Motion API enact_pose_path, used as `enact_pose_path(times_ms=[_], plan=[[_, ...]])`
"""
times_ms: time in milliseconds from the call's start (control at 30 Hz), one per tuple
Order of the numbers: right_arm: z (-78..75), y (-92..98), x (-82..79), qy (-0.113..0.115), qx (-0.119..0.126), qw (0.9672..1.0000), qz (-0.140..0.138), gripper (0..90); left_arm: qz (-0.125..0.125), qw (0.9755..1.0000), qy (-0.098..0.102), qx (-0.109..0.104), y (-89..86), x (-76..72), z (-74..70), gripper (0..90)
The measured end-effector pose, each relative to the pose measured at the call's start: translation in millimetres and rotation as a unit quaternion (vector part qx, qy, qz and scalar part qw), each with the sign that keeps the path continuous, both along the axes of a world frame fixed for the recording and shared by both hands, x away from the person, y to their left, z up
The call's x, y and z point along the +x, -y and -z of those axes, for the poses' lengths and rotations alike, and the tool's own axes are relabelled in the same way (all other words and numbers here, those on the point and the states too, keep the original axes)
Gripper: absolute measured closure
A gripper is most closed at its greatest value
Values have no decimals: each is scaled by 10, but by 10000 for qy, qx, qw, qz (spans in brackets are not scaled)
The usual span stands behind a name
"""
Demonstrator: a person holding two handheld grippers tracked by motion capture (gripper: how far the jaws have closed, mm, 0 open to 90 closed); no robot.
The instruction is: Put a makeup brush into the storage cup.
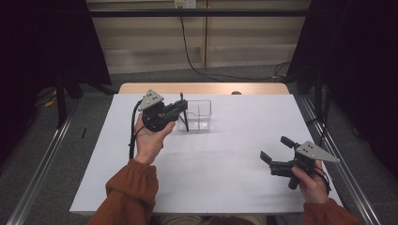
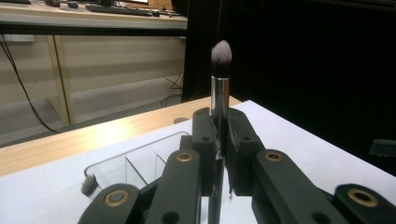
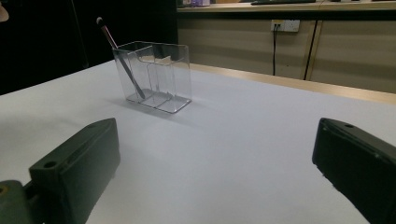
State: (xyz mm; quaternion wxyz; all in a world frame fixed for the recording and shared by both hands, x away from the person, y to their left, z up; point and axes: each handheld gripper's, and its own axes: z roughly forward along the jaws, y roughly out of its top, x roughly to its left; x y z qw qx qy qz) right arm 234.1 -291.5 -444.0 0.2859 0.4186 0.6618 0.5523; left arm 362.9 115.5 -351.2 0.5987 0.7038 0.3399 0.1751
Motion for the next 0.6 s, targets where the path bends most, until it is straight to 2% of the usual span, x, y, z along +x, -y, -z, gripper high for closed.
enact_pose_path(times_ms=[133,367,433,600], plan=[[8,-9,2,-26,4,10000,-22,5,-75,10000,65,-12,9,80,-42,838],[9,-8,2,-44,40,10000,-15,6,-276,9995,145,-28,54,222,-34,838],[10,-8,2,-41,28,10000,-21,5,-303,9993,188,-62,81,249,-64,838],[10,-1,4,-39,21,10000,-18,5,-325,9990,293,9,121,302,-134,838]])
